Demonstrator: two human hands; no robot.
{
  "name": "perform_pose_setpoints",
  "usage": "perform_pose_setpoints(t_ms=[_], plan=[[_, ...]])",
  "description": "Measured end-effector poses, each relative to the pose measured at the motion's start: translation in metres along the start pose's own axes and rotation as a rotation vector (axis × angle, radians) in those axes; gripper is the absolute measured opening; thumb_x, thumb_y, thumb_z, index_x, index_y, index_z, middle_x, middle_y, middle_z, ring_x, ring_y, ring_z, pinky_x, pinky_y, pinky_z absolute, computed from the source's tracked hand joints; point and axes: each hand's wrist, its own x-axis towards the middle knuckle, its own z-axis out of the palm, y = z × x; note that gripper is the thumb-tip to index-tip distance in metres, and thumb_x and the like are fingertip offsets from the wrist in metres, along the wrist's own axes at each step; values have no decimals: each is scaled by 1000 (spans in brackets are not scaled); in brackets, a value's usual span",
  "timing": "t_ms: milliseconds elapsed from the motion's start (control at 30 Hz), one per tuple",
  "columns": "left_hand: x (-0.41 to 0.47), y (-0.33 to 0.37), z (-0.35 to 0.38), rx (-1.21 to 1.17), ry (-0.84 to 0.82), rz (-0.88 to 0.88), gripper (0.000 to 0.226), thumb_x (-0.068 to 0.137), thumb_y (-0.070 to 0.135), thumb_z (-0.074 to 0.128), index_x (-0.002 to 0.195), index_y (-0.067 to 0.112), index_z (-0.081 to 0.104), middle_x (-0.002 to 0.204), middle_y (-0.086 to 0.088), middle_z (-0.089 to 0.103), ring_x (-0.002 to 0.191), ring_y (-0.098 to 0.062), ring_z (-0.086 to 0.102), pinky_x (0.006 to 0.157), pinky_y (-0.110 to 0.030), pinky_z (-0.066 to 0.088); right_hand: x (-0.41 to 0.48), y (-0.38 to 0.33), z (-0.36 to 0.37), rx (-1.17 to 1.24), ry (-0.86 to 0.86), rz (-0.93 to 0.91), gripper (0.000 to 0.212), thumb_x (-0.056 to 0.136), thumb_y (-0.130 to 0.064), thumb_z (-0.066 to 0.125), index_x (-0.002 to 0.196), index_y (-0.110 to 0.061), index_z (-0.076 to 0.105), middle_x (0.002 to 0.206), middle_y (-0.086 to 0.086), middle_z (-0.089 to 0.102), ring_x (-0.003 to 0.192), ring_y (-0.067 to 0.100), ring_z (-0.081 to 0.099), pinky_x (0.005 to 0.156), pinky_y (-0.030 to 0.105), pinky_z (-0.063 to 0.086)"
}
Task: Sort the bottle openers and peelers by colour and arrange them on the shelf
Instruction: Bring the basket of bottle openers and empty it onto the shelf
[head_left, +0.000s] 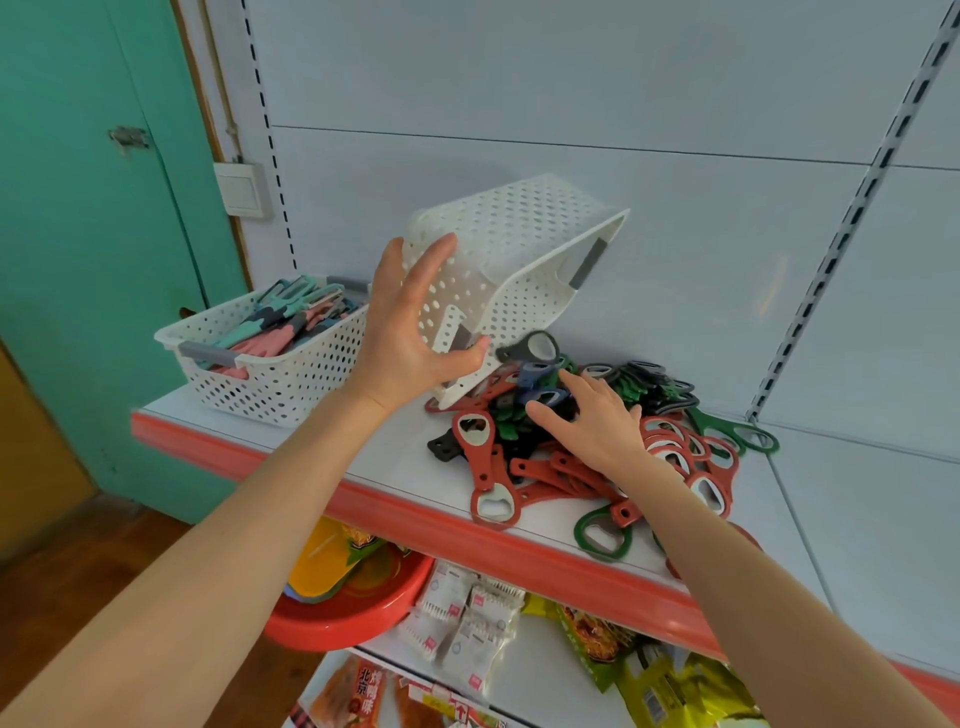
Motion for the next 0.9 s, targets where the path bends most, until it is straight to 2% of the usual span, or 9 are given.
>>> perform_pose_setpoints(t_ms=[100, 233, 300, 400, 533, 600, 733, 833, 900], plan=[[-2, -5, 0, 12, 56, 30, 77, 64, 46, 65, 129, 27, 30, 121, -22, 41, 109, -4, 33, 94, -1, 22, -1, 0, 0, 8, 7, -14, 68, 84, -63, 44, 143, -31, 29, 153, 2, 23, 144, 21, 10, 110, 62, 4], [-11, -8, 3, -42, 140, -64, 80, 66, 42, 67, 135, 17, 36, 122, -12, 43, 109, 1, 35, 94, 2, 23, -2, -1, -1, 16, 6, -23, 65, 85, -62, 45, 141, -32, 30, 153, 3, 24, 144, 21, 11, 110, 61, 3], [-18, -8, 7, -138, 194, -211, 84, 66, 42, 68, 138, 14, 35, 130, 0, 40, 118, 0, 35, 101, -8, 26, -4, -1, -2, 12, 8, -35, 64, 85, -61, 45, 141, -32, 31, 153, 4, 23, 144, 21, 11, 110, 61, 3], [-26, -6, 12, -283, 269, -466, 83, 69, 32, 74, 139, 21, 33, 141, 5, 38, 129, -11, 36, 107, -39, 35, -4, -2, 0, 39, 25, -50, 65, 86, -61, 45, 141, -30, 31, 153, 4, 22, 144, 18, 12, 111, 59, 2], [-30, -5, 13, -486, 378, -708, 85, 63, 39, 72, 138, 29, 33, 140, 6, 41, 128, -14, 41, 102, -47, 41, -2, -7, -1, 185, 49, -93, 70, 85, -61, 44, 144, -28, 26, 154, 6, 22, 144, 18, 12, 115, 55, 7], [-31, -6, 11, -600, 424, -780, 87, 61, 42, 72, 138, 31, 33, 139, 4, 43, 126, -15, 44, 101, -46, 42, -4, -11, -4, 332, 62, -131, 68, 87, -55, 47, 145, -28, 23, 154, 3, 22, 143, 15, 13, 116, 44, 13], [-32, -3, 8, -731, 437, -875, 67, 80, 32, 66, 138, 28, 34, 134, 2, 50, 117, -17, 53, 91, -46, 49, -8, -22, -11, 525, 102, -238, 71, 88, -47, 51, 147, -24, 19, 152, -8, 26, 137, 2, 23, 111, 25, 25], [-30, -1, -3, -772, 427, -941, 60, 81, 35, 63, 135, 27, 38, 126, 1, 56, 108, -19, 58, 70, -38, 54, -6, -32, -15, 608, 94, -265, 70, 92, -39, 51, 148, -18, 15, 141, -18, 29, 102, -29, 31, 88, -5, 29], [-27, 3, -16, -794, 417, -971, 57, 79, 39, 64, 130, 27, 42, 119, 0, 60, 105, -21, 60, 69, -38, 55, -3, -42, -17, 666, 84, -298, 71, 92, -39, 50, 149, -18, 13, 147, -17, 25, 107, -31, 29, 93, -4, 28]])
